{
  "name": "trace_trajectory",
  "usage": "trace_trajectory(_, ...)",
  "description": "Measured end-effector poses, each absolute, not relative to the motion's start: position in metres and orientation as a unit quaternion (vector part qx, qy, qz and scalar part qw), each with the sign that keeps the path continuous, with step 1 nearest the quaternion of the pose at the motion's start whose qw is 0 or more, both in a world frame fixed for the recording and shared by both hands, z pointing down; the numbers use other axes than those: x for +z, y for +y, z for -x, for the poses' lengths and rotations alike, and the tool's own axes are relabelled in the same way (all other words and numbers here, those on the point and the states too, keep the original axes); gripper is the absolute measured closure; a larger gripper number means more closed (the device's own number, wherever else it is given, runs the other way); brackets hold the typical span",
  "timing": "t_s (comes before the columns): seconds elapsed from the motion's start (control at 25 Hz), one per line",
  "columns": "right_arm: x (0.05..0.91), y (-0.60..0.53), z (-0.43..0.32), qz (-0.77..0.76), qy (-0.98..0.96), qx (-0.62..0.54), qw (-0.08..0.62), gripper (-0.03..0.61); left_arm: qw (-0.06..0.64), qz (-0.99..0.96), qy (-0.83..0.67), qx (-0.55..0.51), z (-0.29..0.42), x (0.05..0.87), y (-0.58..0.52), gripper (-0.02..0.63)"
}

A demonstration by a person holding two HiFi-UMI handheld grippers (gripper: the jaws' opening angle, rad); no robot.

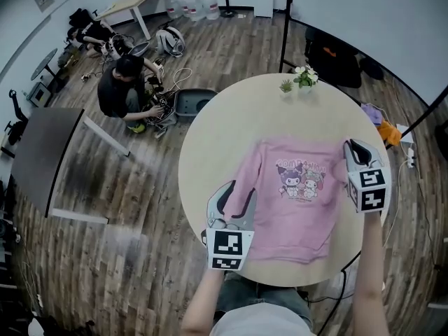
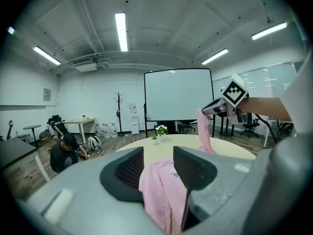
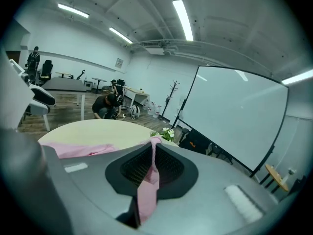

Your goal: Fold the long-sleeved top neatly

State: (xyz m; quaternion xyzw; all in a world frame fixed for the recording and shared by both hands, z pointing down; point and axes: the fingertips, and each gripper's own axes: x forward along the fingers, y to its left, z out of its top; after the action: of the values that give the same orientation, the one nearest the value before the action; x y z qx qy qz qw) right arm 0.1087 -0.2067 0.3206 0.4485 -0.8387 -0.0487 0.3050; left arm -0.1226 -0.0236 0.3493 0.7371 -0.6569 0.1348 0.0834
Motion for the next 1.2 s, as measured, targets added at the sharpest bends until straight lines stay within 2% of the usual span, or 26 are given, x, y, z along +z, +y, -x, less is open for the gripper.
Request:
trace_trajectory(0.76, 0.451, -0.205, 0.027, -0.322, -0.844, 0.009, 0.428, 0.529, 0.143, -0.73, -0.653, 0.142, 0.198, 0.397, -0.046, 0.423)
trace_trajectory(1.2, 0.535, -0.196, 0.066, -0.294, -0.829, 0.074, 0.47, 0.517, 0.175, -0.732, -0.641, 0.15, 0.223, 0.434, -0.054, 0.423)
